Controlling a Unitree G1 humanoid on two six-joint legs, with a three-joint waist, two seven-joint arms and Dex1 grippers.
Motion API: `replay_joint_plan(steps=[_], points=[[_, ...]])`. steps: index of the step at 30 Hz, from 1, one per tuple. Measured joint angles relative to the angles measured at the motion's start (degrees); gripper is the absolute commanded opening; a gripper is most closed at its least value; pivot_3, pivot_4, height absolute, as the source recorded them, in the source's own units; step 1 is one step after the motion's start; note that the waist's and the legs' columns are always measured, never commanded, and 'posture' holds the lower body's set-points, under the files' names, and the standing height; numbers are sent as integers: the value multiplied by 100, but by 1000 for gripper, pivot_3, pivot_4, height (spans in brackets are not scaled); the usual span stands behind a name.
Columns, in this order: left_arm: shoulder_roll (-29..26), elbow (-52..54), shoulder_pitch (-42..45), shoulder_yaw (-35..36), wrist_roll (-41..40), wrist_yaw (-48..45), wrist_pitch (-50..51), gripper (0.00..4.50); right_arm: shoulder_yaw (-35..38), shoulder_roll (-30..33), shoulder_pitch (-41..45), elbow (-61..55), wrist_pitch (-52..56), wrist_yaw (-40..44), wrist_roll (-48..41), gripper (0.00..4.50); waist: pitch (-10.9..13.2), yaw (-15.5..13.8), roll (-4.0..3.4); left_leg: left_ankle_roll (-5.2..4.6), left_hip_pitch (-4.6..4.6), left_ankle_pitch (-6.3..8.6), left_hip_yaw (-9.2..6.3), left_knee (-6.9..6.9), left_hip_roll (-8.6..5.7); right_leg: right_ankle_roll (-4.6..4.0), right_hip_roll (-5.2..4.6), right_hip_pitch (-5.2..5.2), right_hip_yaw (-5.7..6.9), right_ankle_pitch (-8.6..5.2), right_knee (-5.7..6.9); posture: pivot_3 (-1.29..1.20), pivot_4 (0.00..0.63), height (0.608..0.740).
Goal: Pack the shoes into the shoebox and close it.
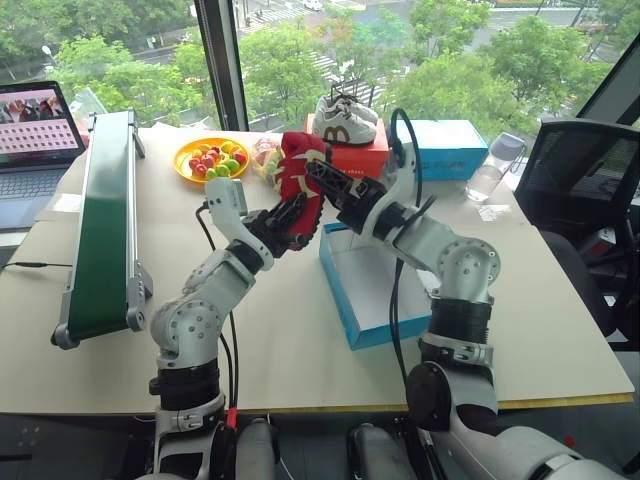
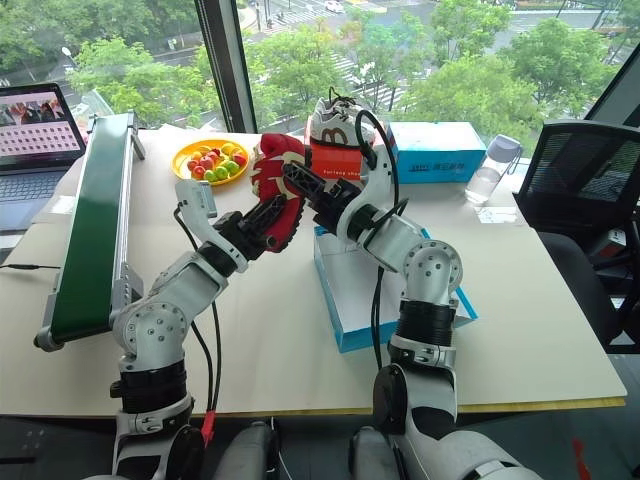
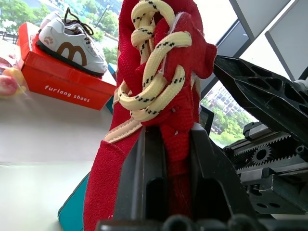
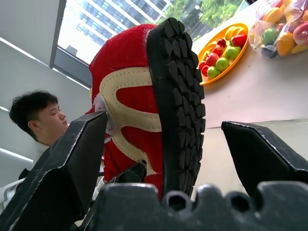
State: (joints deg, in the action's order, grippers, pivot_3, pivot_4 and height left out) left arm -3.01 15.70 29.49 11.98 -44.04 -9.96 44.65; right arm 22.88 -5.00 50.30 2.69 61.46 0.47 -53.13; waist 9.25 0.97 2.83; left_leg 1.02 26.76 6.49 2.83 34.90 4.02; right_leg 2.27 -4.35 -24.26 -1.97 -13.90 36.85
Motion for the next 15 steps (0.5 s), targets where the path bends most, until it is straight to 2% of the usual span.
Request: replay_joint_plan(steps=[6, 8, 15], points=[[20, -18, 24, -70, 12, 7, -43, 78, -23, 4, -120, -68, -55, 5, 16, 1361, 0, 0, 0, 0, 0, 0, -1, 0, 0, 0, 0, 0, 0, 0, 0, 0, 150, 736], [18, -18, 24, -84, 25, 11, -45, 78, -48, 7, -133, -68, -68, 4, 27, 823, 0, 0, -1, 0, 0, 0, -1, 0, 0, 0, 0, 0, 1, 0, -1, 0, 150, 736], [8, -14, 23, -188, 181, 39, -76, 78, -177, 99, -153, -69, -109, 6, 70, 823, 0, -1, -1, 0, 0, 0, -1, 0, 0, 0, 0, 0, 1, 0, -2, 0, 150, 736]])
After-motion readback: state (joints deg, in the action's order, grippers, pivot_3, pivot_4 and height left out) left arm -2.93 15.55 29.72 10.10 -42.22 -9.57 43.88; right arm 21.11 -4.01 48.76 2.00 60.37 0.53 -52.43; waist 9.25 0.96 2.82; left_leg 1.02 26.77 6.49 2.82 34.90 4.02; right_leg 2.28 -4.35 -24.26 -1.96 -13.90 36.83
